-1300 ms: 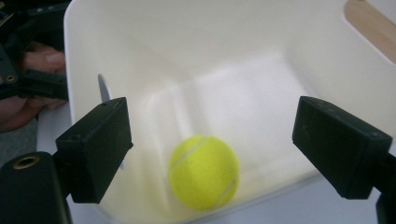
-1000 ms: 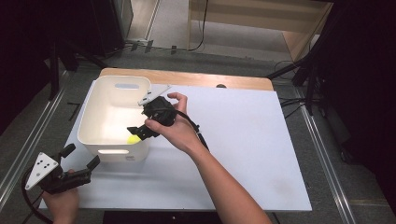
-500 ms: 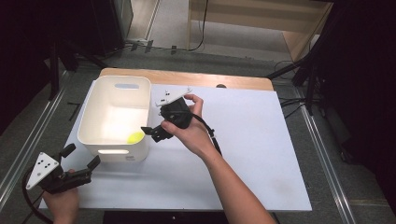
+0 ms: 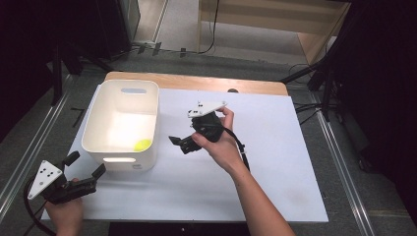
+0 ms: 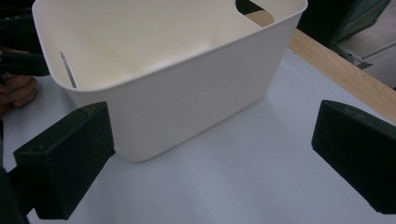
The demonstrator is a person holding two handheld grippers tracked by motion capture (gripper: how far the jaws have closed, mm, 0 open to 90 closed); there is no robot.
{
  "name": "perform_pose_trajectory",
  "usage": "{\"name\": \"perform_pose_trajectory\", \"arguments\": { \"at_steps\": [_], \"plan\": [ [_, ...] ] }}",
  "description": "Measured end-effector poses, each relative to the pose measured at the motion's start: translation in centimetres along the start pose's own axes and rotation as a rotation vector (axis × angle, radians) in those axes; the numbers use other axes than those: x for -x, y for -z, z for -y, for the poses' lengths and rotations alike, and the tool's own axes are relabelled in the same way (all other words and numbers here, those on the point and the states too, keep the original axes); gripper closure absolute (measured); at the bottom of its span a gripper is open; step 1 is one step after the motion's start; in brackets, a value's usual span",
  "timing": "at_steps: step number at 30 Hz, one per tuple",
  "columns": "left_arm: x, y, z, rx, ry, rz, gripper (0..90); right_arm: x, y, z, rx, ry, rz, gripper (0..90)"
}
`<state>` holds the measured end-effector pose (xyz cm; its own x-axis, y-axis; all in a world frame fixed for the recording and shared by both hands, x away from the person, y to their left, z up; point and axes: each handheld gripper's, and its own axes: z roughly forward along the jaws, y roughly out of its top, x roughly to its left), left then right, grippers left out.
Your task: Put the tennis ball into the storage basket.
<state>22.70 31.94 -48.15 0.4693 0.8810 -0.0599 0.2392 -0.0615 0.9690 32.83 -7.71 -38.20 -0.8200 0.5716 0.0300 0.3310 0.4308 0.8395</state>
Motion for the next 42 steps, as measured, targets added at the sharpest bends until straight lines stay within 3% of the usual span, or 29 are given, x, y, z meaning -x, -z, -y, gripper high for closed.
{"name": "perform_pose_trajectory", "arguments": {
  "at_steps": [42],
  "plan": [
    [0.3, -0.2, 0.1, -0.011, -0.017, -0.021, 2.8, 3.2, 7.7, 9.7, 0.066, -0.114, 0.139, 0.0]
  ]
}}
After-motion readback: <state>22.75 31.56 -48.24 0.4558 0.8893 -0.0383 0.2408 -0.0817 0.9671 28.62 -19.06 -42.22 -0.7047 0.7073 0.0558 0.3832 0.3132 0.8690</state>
